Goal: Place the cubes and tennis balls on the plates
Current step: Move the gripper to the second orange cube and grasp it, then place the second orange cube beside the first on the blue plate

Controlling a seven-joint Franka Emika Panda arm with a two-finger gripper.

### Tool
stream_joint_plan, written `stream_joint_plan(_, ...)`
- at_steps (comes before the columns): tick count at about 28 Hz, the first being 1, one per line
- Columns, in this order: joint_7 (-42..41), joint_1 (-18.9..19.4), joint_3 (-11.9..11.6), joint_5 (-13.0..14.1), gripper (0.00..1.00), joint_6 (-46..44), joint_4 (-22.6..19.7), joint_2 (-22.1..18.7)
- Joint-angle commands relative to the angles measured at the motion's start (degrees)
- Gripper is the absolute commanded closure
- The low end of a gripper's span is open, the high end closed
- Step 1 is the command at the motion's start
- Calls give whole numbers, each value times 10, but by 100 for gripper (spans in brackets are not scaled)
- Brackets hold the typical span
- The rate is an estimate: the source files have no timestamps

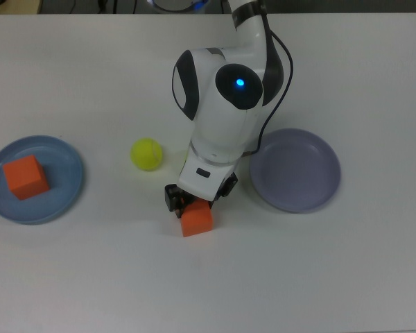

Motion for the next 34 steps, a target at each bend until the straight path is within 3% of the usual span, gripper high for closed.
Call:
stream_joint_plan(1,24,-2,-39,-6,100,10,-5,-36)
stream_joint_plan(7,21,-19,-100,-2,100,5,-8,-50)
stream_joint_plan(12,21,-43,-114,-2,100,-12,-16,-47)
stream_joint_plan(20,-1,-91,-115,-9,100,-60,-42,-46)
stream_joint_plan(22,-3,-94,-115,-9,95,-60,-42,-46)
stream_joint_plan(23,-2,-95,-115,-10,87,-60,-42,-46)
stream_joint_plan(24,0,-95,-115,-9,68,-60,-41,-46)
stream_joint_plan(25,5,-95,-115,-9,1,-60,-40,-46)
stream_joint_plan(29,1,-97,-115,-7,0,-60,-36,-47)
stream_joint_plan(34,-31,-108,-114,20,0,-64,-35,-72)
